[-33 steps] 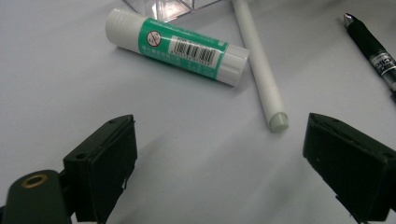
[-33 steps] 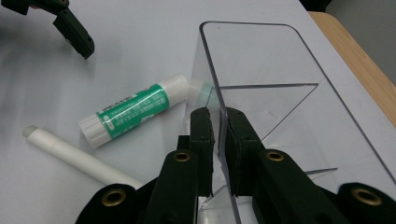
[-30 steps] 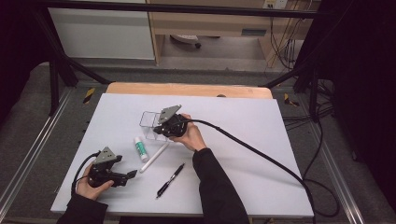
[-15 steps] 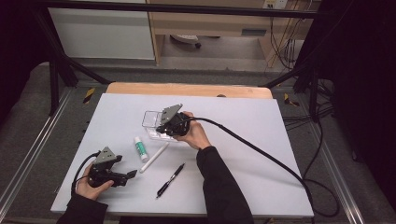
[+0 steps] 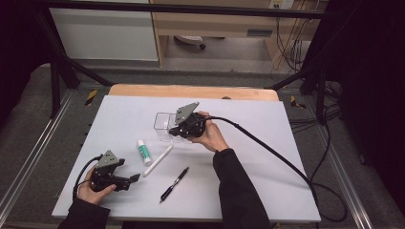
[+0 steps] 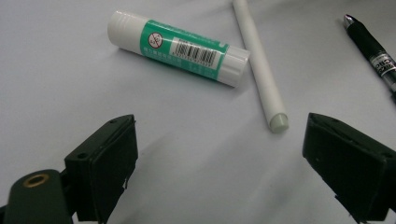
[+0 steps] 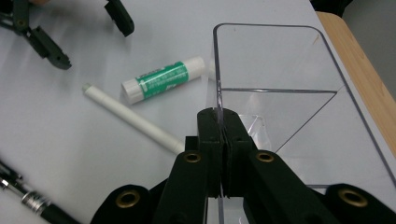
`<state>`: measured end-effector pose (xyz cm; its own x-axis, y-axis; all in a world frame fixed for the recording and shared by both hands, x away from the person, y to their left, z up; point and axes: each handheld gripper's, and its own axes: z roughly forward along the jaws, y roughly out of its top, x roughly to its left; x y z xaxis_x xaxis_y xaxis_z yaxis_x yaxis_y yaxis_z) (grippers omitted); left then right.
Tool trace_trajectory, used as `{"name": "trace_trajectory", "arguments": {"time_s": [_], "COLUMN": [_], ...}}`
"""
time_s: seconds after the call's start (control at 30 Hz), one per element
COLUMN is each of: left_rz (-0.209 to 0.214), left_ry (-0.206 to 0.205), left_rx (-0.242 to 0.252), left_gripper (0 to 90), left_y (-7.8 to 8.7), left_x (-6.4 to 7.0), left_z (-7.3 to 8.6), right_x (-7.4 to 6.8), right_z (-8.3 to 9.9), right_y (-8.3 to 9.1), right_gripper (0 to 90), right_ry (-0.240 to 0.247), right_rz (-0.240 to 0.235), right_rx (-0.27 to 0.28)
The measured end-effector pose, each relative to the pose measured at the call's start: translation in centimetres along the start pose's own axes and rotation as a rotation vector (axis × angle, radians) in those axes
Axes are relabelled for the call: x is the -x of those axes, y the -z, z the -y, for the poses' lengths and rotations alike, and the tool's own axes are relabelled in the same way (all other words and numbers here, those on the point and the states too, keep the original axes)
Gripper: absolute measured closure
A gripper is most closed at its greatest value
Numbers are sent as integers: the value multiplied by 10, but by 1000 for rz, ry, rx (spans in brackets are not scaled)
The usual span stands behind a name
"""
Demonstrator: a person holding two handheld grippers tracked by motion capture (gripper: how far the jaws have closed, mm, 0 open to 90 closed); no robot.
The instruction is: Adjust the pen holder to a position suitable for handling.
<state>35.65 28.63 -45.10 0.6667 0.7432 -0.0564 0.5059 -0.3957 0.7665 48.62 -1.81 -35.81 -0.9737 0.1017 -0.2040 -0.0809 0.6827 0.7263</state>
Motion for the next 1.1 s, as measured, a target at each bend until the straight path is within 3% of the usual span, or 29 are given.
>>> {"name": "trace_trajectory", "arguments": {"time_s": [0.43,0.77,1.1], "left_rz": [-2,-1,-2], "left_ry": [1,0,-2], "left_rx": [-1,-2,-4], "left_gripper": [101,101,101], "left_y": [0,-1,-1], "left_x": [1,2,2], "left_z": [0,-1,-1], "right_x": [-8,-15,-15], "right_z": [42,69,77], "right_y": [32,37,40], "right_gripper": [890,889,885], "right_ry": [-30,-64,-99], "right_rz": [7,-1,1], "right_rx": [-14,2,16]}}
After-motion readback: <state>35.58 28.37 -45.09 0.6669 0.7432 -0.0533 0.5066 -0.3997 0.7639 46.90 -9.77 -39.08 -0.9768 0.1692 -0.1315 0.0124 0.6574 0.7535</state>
